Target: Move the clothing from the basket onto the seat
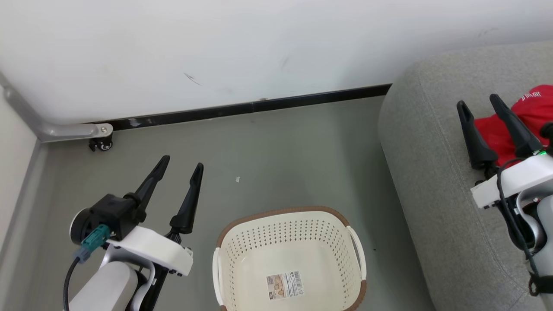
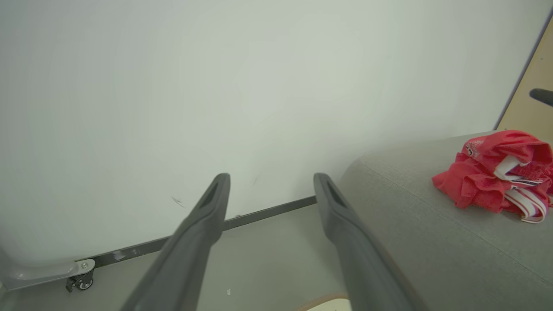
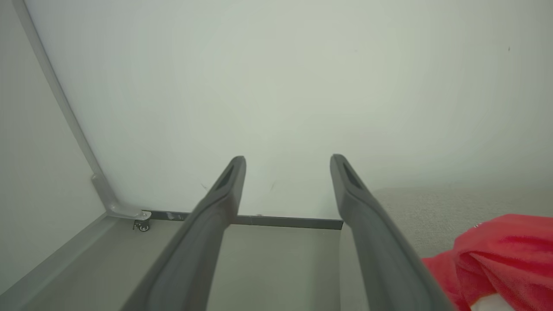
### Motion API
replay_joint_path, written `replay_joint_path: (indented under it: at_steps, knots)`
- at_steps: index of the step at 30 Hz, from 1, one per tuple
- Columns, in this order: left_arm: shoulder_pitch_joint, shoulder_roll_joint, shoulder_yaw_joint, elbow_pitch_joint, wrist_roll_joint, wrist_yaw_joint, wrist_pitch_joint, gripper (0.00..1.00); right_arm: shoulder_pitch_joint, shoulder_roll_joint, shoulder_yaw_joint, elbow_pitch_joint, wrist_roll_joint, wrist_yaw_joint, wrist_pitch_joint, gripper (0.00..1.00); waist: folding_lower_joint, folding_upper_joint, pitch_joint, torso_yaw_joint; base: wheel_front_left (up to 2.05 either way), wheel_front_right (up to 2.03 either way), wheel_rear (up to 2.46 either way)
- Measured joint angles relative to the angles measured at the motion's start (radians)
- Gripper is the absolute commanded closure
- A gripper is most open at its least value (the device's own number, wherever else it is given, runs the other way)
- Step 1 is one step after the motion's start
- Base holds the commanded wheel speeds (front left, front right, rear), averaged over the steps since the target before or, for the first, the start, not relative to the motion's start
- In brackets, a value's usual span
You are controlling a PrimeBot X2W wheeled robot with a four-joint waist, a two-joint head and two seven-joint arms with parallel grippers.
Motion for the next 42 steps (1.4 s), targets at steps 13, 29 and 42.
replay_joint_path:
  at_steps: [13, 29, 42]
  knots:
    - [0.107, -0.004, 0.063, 0.023, -0.019, 0.032, -0.005, 0.0, 0.169, 0.088, -0.06, -0.095, -0.027, 0.0, 0.0, 0.0, 0.0, 0.0, -0.055, 0.047, 0.0, 0.0, 0.0]
    - [0.214, -0.027, 0.178, -0.016, 0.01, 0.045, -0.008, 0.0, 0.347, 0.155, -0.09, -0.184, -0.08, 0.0, 0.0, 0.0, 0.0, 0.0, -0.098, 0.087, 0.0, 0.0, 0.0]
    - [0.294, -0.052, 0.242, -0.047, 0.089, 0.047, -0.008, 0.0, 0.407, 0.194, -0.11, -0.24, -0.118, 0.0, 0.0, 0.0, 0.0, 0.0, -0.105, 0.088, 0.0, 0.0, 0.0]
